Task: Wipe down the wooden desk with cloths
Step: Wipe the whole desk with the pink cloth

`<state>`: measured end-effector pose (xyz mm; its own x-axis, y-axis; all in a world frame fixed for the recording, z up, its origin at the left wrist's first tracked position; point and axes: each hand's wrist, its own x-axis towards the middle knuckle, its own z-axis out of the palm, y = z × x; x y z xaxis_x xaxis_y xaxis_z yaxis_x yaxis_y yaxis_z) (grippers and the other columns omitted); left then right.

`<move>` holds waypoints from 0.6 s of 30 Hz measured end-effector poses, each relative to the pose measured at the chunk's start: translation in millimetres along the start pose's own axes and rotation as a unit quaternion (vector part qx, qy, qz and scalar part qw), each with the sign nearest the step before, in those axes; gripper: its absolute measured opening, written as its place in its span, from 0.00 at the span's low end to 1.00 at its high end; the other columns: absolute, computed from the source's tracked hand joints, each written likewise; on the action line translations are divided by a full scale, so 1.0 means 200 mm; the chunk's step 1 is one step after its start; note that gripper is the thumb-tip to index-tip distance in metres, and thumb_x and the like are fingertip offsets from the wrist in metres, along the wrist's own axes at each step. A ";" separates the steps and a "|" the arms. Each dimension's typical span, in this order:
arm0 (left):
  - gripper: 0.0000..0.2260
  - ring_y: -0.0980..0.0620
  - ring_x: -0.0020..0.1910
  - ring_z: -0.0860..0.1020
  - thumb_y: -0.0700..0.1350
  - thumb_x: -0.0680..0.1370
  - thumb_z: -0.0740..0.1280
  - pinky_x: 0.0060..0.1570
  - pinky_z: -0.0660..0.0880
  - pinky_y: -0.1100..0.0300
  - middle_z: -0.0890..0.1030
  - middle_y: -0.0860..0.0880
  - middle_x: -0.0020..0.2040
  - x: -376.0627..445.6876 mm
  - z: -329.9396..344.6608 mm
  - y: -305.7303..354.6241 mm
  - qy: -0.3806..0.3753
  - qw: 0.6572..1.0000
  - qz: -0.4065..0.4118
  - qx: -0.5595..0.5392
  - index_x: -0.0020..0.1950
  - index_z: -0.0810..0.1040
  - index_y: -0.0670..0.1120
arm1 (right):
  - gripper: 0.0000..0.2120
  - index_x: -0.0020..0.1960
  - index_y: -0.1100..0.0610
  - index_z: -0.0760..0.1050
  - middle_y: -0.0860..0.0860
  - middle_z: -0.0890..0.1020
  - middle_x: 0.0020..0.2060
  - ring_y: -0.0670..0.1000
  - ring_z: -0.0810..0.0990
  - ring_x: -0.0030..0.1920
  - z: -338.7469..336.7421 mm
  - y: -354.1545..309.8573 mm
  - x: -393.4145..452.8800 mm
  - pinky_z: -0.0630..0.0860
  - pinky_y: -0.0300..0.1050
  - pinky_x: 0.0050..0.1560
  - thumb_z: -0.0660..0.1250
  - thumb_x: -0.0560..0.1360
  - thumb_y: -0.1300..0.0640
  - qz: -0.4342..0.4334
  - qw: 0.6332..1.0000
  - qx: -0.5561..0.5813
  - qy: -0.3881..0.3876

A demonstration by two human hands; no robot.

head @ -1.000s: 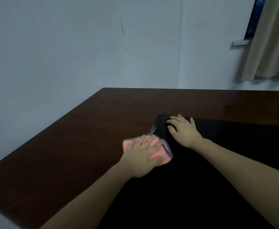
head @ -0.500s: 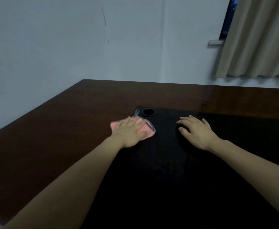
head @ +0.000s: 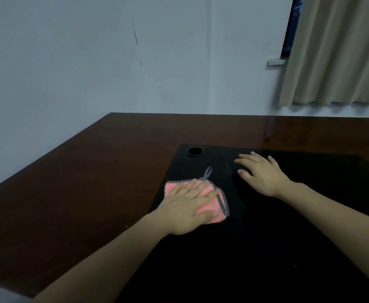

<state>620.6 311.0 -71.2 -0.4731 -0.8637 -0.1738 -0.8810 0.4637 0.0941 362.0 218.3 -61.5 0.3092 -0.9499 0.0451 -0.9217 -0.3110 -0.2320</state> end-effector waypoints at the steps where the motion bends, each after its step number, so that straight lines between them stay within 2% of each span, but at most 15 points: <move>1: 0.28 0.54 0.81 0.36 0.66 0.83 0.48 0.79 0.36 0.50 0.38 0.57 0.82 -0.02 0.00 0.00 0.000 1.000 0.004 -0.001 0.81 0.42 0.65 | 0.23 0.79 0.45 0.62 0.45 0.58 0.81 0.53 0.49 0.82 0.00 0.02 0.01 0.46 0.67 0.78 0.53 0.85 0.44 0.005 1.000 -0.011 -0.009; 5: 0.29 0.55 0.81 0.37 0.68 0.82 0.48 0.79 0.37 0.51 0.39 0.59 0.82 0.04 -0.02 -0.05 -0.012 1.000 -0.008 -0.007 0.81 0.42 0.66 | 0.24 0.80 0.42 0.58 0.44 0.55 0.82 0.54 0.48 0.82 0.05 0.10 0.00 0.45 0.68 0.78 0.51 0.85 0.41 0.048 0.998 -0.006 -0.046; 12: 0.29 0.51 0.82 0.40 0.68 0.82 0.47 0.79 0.40 0.46 0.40 0.56 0.83 0.45 -0.08 -0.11 0.011 0.996 -0.092 -0.018 0.81 0.43 0.65 | 0.24 0.80 0.43 0.59 0.45 0.57 0.81 0.54 0.50 0.81 0.07 0.09 0.00 0.45 0.68 0.78 0.51 0.85 0.42 0.049 0.999 -0.011 -0.017; 18: 0.28 0.48 0.82 0.41 0.66 0.83 0.47 0.79 0.41 0.45 0.42 0.53 0.84 0.60 -0.10 -0.04 0.016 0.994 -0.109 -0.019 0.82 0.44 0.62 | 0.23 0.79 0.43 0.61 0.45 0.58 0.81 0.54 0.50 0.81 0.08 0.09 0.00 0.44 0.68 0.78 0.52 0.85 0.44 0.046 0.999 0.011 -0.016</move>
<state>571.1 199.0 -73.5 -0.2703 -0.9490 -0.1623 -0.9616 0.2578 0.0941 348.0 213.6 -81.0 0.2301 -0.9731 -0.0085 -0.9416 -0.2204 -0.2547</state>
